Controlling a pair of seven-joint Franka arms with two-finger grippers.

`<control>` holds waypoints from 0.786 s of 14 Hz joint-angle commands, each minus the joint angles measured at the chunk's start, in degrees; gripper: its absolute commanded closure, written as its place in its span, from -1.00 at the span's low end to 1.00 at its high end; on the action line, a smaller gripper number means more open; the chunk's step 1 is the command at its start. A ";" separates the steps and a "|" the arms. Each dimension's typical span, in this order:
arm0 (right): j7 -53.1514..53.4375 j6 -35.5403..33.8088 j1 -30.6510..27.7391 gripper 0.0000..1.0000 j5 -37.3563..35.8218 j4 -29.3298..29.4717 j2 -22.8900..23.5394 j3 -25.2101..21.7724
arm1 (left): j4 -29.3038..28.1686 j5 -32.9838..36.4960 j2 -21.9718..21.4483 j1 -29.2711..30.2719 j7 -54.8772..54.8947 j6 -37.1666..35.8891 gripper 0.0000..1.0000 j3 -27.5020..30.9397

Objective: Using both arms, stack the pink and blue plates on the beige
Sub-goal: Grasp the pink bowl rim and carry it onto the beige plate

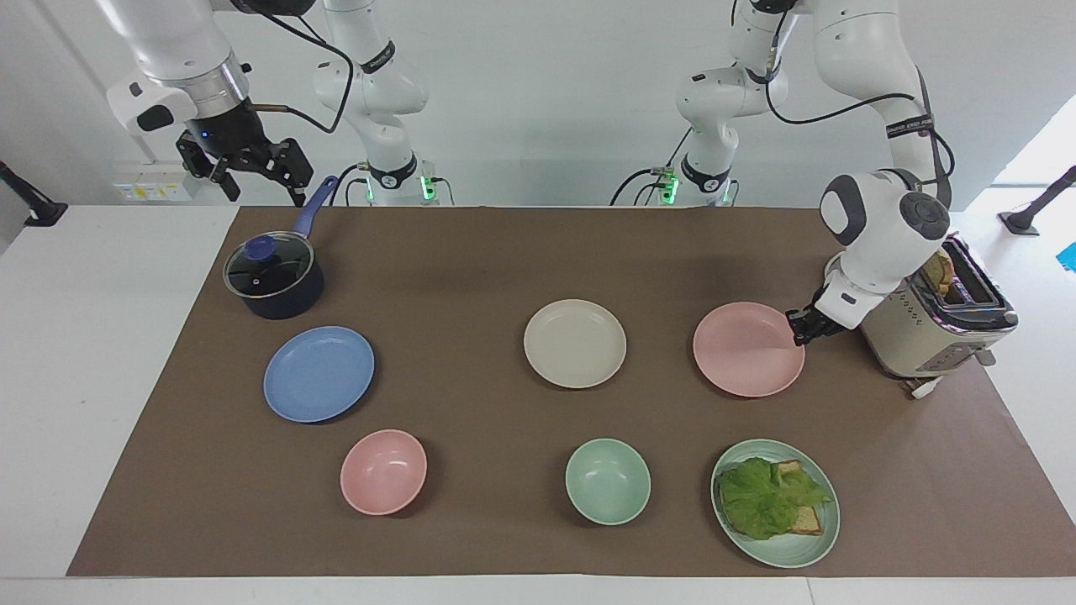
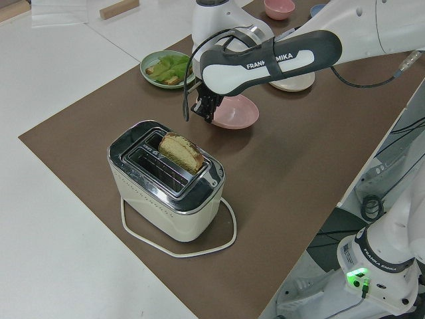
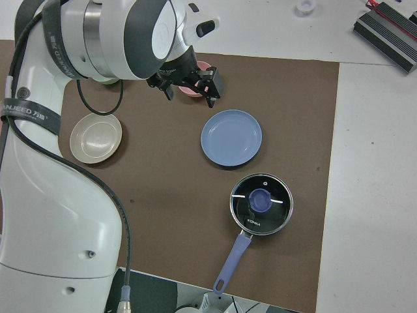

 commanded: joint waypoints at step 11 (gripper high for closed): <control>1.03 0.39 -0.58 -1.00 -0.11 -1.63 -1.34 0.32 | 1.44 -4.93 -4.80 -22.20 -34.45 2.57 1.00 -1.53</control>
